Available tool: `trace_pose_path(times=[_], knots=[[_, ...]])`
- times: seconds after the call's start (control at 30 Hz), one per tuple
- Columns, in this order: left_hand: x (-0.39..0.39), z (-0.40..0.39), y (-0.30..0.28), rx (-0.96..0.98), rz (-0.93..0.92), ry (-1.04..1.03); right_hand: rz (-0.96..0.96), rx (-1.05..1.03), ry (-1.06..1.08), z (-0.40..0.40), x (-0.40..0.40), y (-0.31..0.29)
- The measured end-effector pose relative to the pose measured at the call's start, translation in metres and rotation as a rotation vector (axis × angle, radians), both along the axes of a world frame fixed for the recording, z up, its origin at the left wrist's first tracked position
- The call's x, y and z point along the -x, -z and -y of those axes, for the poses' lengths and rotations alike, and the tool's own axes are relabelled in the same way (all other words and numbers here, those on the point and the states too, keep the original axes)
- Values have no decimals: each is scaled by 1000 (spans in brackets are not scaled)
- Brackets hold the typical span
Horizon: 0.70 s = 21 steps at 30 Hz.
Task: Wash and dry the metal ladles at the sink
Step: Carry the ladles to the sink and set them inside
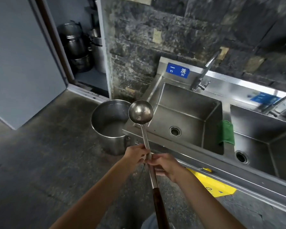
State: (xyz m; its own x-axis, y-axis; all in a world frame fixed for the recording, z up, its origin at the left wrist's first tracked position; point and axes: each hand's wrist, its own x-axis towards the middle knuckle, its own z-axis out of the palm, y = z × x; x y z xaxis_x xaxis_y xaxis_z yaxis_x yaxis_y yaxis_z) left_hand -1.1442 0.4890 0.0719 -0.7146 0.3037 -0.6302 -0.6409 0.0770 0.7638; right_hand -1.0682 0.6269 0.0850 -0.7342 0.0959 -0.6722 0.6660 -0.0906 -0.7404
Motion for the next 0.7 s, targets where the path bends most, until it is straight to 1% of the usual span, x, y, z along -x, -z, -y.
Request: trace_pose_path(times=[0.07,0.23,0.33,0.47,0.53,0.6,0.7], knots=[[21,-20,-1,0,-14,64,-2,17,44,-17,19,2],[66,-71,-1,19,-28,124,15,-19,112,-59,68,11],[104,-107,1,29,-18,168,25,23,180,-93,105,19],[151,-148,9,23,12,217,88,104,250,-135,158,29],[174,-164,14,53,19,253,123,164,281,-154,185,35],[196,-177,17,83,16,289,169,172,292,-173,211,42],[223,-191,26,140,-23,433,241,140,300,-201,246,55]])
